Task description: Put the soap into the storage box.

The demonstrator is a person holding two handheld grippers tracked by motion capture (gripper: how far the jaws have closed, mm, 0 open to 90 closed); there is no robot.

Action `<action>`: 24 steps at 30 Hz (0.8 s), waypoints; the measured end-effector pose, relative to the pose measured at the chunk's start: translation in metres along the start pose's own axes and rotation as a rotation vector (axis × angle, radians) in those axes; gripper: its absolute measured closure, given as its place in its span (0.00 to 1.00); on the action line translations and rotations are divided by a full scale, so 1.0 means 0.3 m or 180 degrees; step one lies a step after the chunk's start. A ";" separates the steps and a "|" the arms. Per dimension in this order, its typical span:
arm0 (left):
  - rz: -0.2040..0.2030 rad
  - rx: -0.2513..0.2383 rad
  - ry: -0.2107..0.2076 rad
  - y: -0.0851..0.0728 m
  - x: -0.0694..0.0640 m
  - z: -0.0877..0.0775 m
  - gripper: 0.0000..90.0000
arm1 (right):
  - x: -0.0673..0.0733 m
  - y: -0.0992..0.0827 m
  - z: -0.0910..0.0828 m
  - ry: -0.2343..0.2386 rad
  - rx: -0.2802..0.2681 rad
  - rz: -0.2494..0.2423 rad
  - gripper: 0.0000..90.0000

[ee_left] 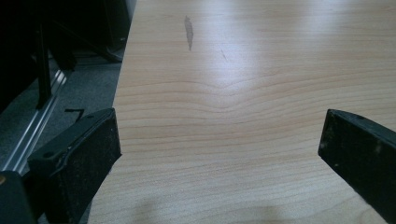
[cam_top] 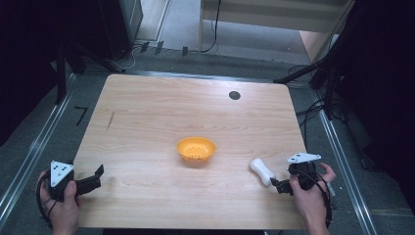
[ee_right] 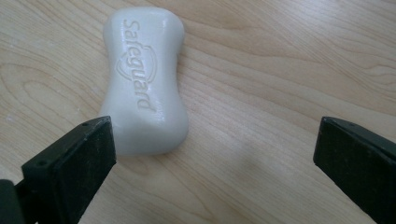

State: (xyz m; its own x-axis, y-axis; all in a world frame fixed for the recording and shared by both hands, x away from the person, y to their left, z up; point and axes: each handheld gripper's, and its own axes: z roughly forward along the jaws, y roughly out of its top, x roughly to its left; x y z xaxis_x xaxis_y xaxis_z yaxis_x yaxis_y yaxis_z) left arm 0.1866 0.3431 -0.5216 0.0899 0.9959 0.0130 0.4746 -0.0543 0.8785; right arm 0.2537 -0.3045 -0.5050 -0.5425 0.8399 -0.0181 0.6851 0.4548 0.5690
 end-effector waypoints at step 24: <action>-0.0006 0.0012 -0.0012 0.000 0.001 0.000 0.00 | 0.036 0.107 0.046 0.0096 0.0374 -0.0028 0.00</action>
State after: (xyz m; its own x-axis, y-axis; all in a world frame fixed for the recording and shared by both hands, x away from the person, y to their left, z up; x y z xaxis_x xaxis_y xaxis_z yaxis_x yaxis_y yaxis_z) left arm 0.1867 0.3435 -0.5214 0.0923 0.9957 0.0096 0.4781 -0.0527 0.8767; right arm 0.2764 -0.2767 -0.4983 -0.5618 0.8272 0.0030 0.7316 0.4952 0.4686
